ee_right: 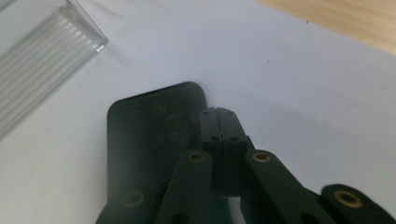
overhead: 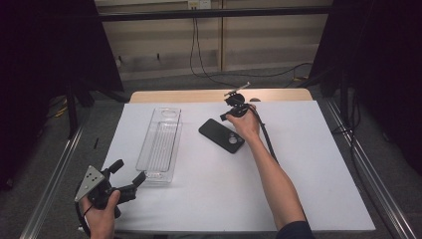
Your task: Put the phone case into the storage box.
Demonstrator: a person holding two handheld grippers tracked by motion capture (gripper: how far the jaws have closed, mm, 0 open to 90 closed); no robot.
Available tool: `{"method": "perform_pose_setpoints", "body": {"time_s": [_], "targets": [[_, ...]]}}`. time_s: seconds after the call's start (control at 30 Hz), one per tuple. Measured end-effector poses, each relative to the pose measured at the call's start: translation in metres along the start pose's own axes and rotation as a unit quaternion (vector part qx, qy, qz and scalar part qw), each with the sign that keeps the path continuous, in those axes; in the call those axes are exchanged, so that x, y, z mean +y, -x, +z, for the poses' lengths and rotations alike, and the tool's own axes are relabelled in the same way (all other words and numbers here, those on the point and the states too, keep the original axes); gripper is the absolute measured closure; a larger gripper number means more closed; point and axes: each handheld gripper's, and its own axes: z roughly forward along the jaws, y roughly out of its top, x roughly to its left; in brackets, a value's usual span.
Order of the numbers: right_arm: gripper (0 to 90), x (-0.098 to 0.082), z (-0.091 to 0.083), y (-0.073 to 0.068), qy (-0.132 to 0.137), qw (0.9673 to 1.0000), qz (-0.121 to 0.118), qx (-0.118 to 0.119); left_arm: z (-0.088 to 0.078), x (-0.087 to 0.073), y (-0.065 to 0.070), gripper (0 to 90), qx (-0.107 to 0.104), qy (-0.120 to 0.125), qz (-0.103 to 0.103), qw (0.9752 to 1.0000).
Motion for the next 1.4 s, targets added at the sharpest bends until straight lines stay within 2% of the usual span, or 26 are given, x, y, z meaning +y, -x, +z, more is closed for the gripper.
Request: {"method": "perform_pose_setpoints", "body": {"time_s": [0.27,0.5,1.03,1.4], "targets": [[90.0,0.009,0.010,0.000,-0.043,0.9991,0.003,-0.007,0.000,0.000,-0.001,4.9,0.000,0.001,-0.003,1.0000],[90.0,0.008,0.022,-0.001,-0.059,0.9980,0.002,-0.021,-0.001,0.000,-0.001,4.9,-0.001,0.003,-0.002,1.0000],[90.0,0.013,0.030,-0.005,-0.061,0.9976,-0.014,-0.029,0.001,0.001,0.000,4.9,-0.003,-0.002,0.005,1.0000],[90.0,0.015,0.041,-0.016,-0.059,0.9979,-0.022,-0.016,0.001,0.000,-0.001,4.9,-0.003,-0.001,0.004,1.0000]]}}
